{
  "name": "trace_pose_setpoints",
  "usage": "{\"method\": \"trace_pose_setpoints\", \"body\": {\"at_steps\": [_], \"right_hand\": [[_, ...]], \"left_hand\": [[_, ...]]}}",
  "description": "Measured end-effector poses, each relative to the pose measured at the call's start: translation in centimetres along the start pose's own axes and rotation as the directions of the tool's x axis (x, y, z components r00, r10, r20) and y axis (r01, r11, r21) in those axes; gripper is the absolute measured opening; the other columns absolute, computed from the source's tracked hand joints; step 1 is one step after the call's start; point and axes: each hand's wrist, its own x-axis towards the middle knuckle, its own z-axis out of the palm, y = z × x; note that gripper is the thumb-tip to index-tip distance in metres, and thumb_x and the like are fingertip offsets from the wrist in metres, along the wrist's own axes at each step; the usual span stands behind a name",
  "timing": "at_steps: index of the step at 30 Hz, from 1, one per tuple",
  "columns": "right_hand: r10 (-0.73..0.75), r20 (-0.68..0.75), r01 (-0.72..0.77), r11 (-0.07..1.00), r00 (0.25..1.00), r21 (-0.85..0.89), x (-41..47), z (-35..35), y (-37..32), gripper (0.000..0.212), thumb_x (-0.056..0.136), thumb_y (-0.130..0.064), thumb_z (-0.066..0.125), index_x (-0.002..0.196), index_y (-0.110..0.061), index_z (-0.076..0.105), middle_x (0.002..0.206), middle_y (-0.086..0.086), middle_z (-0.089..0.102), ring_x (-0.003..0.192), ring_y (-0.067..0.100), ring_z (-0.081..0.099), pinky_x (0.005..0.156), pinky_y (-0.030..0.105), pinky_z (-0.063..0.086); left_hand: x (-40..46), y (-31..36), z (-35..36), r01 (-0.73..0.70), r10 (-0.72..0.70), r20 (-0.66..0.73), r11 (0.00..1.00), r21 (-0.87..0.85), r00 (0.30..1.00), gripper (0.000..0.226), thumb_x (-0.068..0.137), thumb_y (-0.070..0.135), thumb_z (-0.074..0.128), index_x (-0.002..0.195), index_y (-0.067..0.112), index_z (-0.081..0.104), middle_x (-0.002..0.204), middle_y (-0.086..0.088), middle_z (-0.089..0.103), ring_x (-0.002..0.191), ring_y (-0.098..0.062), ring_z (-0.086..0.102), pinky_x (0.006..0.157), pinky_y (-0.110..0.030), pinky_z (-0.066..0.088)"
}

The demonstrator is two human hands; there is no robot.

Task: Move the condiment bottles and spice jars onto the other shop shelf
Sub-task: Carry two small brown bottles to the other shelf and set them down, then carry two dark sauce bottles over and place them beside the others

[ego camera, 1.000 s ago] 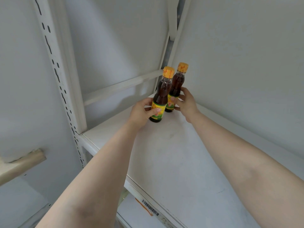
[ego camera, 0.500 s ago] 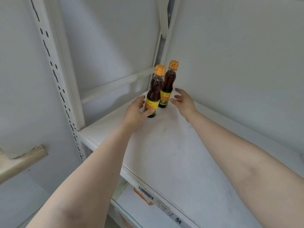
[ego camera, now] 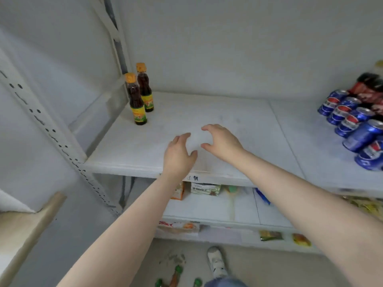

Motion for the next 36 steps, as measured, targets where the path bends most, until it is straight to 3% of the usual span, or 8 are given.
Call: {"method": "trace_pose_setpoints", "body": {"at_steps": [7, 9, 16, 24, 29, 36], "right_hand": [[0.344, -0.125, -0.358, 0.927, 0.931, -0.115, -21.2, -3.4, 6.2, 0.055, 0.086, -0.033, 0.06, 0.137, -0.021, 0.043, 0.137, 0.002, 0.048, 0.124, 0.024, 0.046, 0.095, 0.033, 0.042], [0.45, -0.131, -0.464, 0.88, 0.883, -0.099, -27.2, -3.5, 8.0, 0.055, 0.085, -0.034, 0.061, 0.136, -0.021, 0.043, 0.135, 0.003, 0.048, 0.122, 0.025, 0.047, 0.092, 0.034, 0.044], [0.713, -0.164, -0.722, 0.692, 0.682, 0.006, -47.1, -3.7, 13.2, 0.057, 0.085, -0.036, 0.062, 0.136, -0.021, 0.042, 0.132, 0.004, 0.05, 0.123, 0.027, 0.048, 0.094, 0.037, 0.045], [0.912, -0.19, -0.911, 0.391, 0.364, 0.131, -74.5, -5.6, 17.6, 0.058, 0.087, -0.036, 0.058, 0.139, -0.018, 0.038, 0.138, 0.006, 0.045, 0.127, 0.027, 0.042, 0.098, 0.036, 0.043], [0.976, -0.194, -0.966, 0.139, 0.097, 0.217, -88.5, -5.5, 16.9, 0.059, 0.088, -0.036, 0.058, 0.141, -0.019, 0.036, 0.14, 0.005, 0.044, 0.128, 0.026, 0.041, 0.097, 0.037, 0.043], [0.951, -0.186, -0.917, -0.166, -0.246, 0.363, -102.4, -4.8, 15.3, 0.063, 0.087, -0.036, 0.06, 0.142, -0.02, 0.035, 0.141, 0.004, 0.044, 0.128, 0.025, 0.041, 0.096, 0.038, 0.043]], "left_hand": [[-12.3, 7.9, 6.2, -0.274, 0.28, 0.221, 0.96, -0.06, 0.934, 0.051, 0.08, 0.017, 0.062, 0.129, 0.015, 0.054, 0.123, -0.006, 0.061, 0.11, -0.029, 0.057, 0.091, -0.036, 0.045], [-15.5, 10.4, 8.4, -0.344, 0.348, 0.299, 0.937, -0.067, 0.889, 0.053, 0.076, 0.019, 0.063, 0.128, 0.015, 0.055, 0.118, -0.007, 0.063, 0.107, -0.031, 0.058, 0.09, -0.036, 0.046], [-28.5, 21.0, 16.1, -0.562, 0.523, 0.531, 0.82, -0.102, 0.667, 0.054, 0.081, 0.023, 0.06, 0.134, 0.019, 0.049, 0.133, -0.004, 0.055, 0.122, -0.027, 0.049, 0.1, -0.036, 0.038], [-49.6, 33.1, 24.8, -0.636, 0.605, 0.717, 0.713, -0.295, 0.346, 0.054, 0.084, 0.023, 0.063, 0.135, 0.016, 0.048, 0.136, -0.007, 0.051, 0.125, -0.028, 0.048, 0.102, -0.037, 0.041], [-62.1, 38.8, 28.2, -0.732, 0.664, 0.744, 0.543, -0.411, 0.075, 0.054, 0.084, 0.024, 0.062, 0.136, 0.017, 0.048, 0.136, -0.004, 0.053, 0.124, -0.024, 0.049, 0.104, -0.03, 0.035], [-75.2, 46.3, 31.2, -0.747, 0.658, 0.696, 0.302, -0.592, -0.286, 0.055, 0.086, 0.025, 0.059, 0.139, 0.017, 0.044, 0.14, -0.005, 0.05, 0.127, -0.024, 0.046, 0.108, -0.031, 0.031]]}}
